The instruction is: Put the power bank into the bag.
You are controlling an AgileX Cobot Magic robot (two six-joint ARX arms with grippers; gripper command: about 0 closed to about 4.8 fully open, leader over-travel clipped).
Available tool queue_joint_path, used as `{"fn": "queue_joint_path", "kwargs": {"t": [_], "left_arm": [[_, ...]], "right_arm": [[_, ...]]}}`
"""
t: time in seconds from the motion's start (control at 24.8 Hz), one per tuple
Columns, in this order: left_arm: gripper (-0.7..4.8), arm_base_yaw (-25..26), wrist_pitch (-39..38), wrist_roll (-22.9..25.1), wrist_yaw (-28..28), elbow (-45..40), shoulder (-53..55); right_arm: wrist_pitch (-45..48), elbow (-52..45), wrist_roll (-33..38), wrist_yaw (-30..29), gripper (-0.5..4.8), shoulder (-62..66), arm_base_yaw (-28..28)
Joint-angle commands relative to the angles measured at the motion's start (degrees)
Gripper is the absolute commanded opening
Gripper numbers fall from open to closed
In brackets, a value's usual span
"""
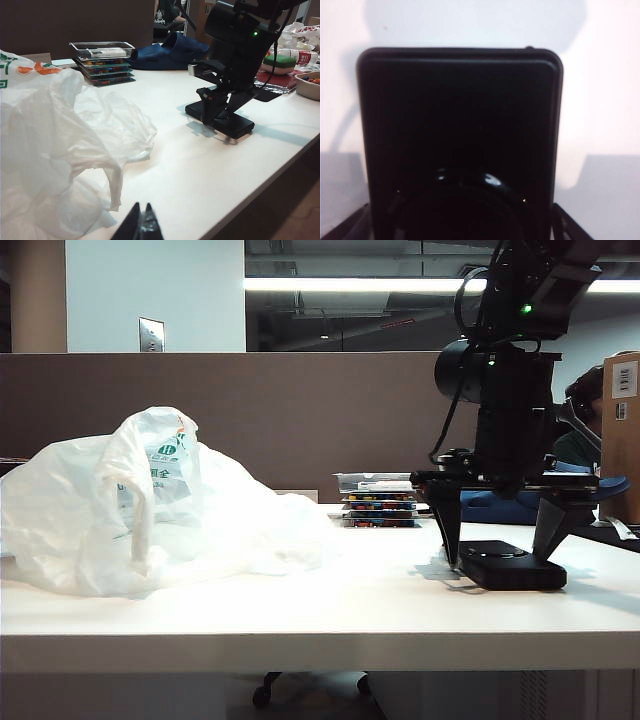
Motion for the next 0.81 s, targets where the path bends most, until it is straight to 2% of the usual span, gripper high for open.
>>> {"fn": "queue_joint_path", "kwargs": {"t": [0.04, 0.32, 0.36, 0.44, 0.6, 0.81], "left_arm": [[-0.06, 0.1, 0.3, -0.2, 0.2, 0.2, 0.0], [-0.06, 0.1, 0.3, -0.2, 0.2, 0.2, 0.0], [-0.06, 0.1, 0.3, -0.2, 0.2, 0.2, 0.0], [-0.06, 0.1, 0.3, -0.2, 0.2, 0.2, 0.0], [-0.06, 0.1, 0.4, -0.2, 0.2, 0.2, 0.0], [-0.06, 0.1, 0.8, -0.2, 0.2, 0.2, 0.0]], "right_arm": [[-0.8, 0.1, -0.1, -0.1, 4.79, 0.6, 0.0], [-1.3, 0.1, -0.1, -0.1, 4.79, 0.8, 0.0], [-1.3, 0.1, -0.1, -0.1, 4.55, 0.8, 0.0], [-1.3, 0.1, -0.1, -0.1, 3.51, 0.8, 0.0], [-1.2, 0.1, -0.1, -0.1, 3.06, 0.8, 0.0], [-1.3, 0.1, -0.1, -0.1, 3.00, 0.8, 0.0]]}}
